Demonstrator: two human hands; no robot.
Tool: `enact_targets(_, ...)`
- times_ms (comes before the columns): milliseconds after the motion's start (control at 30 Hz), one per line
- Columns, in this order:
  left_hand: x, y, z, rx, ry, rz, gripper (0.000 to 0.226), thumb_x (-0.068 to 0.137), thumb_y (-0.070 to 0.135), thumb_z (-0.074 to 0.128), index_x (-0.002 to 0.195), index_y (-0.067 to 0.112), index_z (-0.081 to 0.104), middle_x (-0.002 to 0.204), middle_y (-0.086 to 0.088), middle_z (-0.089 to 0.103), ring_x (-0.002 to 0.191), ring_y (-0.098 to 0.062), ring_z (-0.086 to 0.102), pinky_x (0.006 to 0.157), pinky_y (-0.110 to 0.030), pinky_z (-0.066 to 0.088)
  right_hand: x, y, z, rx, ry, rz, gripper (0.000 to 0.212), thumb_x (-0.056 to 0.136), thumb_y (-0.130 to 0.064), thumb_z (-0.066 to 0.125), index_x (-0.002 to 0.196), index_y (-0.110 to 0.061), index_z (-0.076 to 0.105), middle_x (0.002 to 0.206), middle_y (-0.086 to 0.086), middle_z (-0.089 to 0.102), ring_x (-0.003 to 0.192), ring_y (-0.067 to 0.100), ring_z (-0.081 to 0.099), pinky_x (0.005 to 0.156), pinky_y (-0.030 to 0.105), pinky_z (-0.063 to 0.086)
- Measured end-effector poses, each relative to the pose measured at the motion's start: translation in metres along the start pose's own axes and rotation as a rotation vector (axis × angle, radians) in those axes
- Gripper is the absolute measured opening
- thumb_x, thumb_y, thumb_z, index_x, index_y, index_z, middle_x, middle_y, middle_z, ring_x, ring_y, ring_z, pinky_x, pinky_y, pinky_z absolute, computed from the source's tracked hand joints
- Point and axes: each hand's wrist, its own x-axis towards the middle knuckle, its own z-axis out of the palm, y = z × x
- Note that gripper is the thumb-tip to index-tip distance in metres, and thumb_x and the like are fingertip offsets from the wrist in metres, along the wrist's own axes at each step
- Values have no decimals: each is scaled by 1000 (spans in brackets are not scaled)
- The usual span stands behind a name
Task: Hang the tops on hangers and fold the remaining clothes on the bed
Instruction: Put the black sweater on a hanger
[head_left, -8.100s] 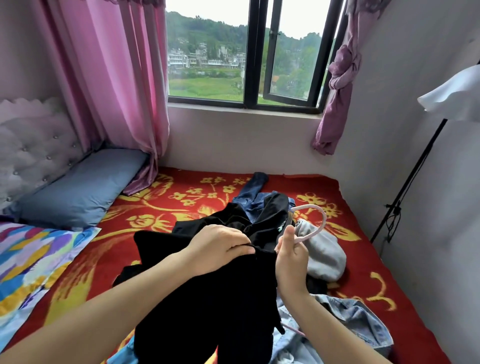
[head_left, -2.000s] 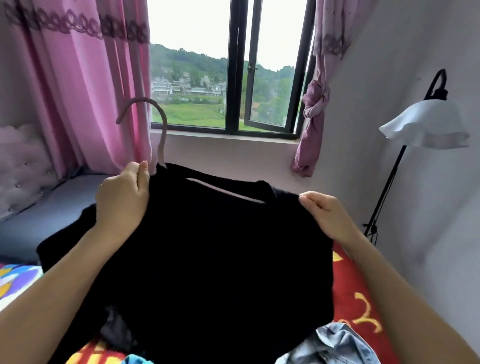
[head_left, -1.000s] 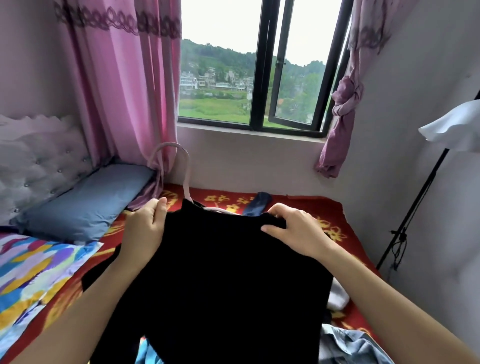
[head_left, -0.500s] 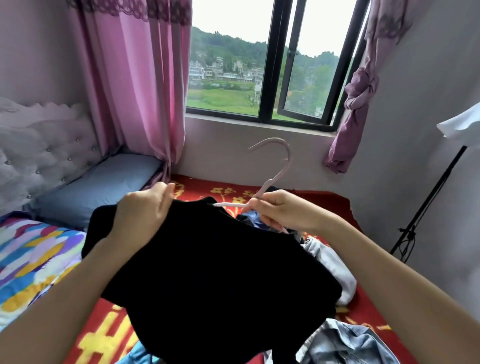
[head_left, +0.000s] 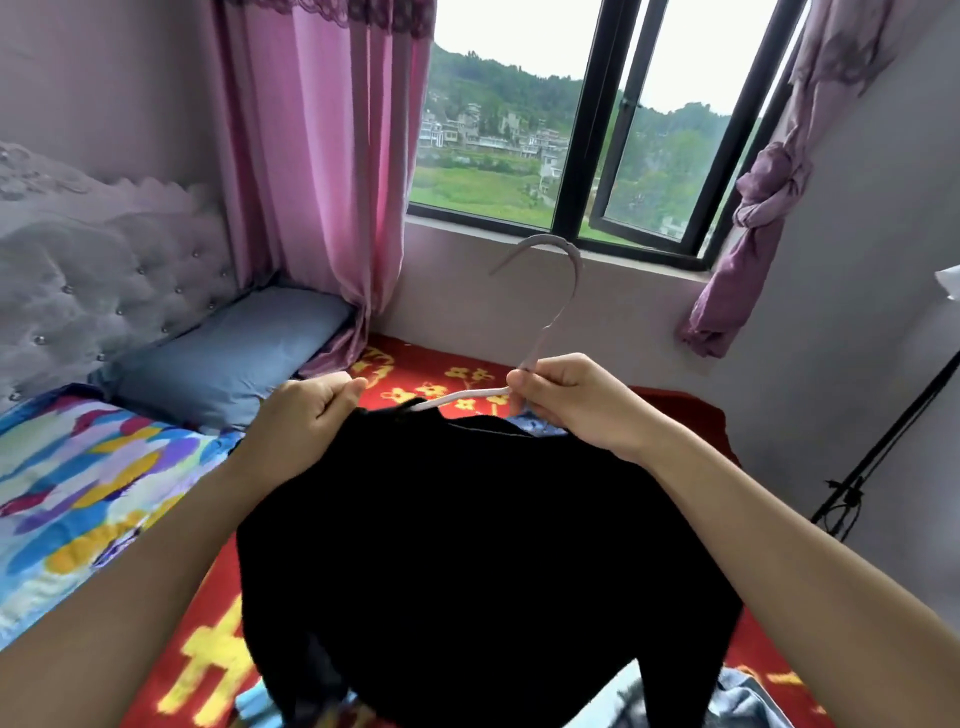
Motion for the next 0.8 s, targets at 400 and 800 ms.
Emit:
enact_targets(400,-88,-33,-72,107,16,-364,54,74,66,29,57,17,44,50,5,42,53,-3,45,57,-33,34,16,-27,63,11,-341,20,35,96,-31,48,65,-16,60,44,-12,42,44,4,32,50,20,26)
enact_targets(800,-332,79,-183,833,225,-497,29,82,22,42,108,17,52,103,-4,60,93,-20,52,79,-28,38,-46,-104,182,244,-748,-312,37,95,-27,50,61,-12,56,37,-10,36,39,5,26,41,17,20)
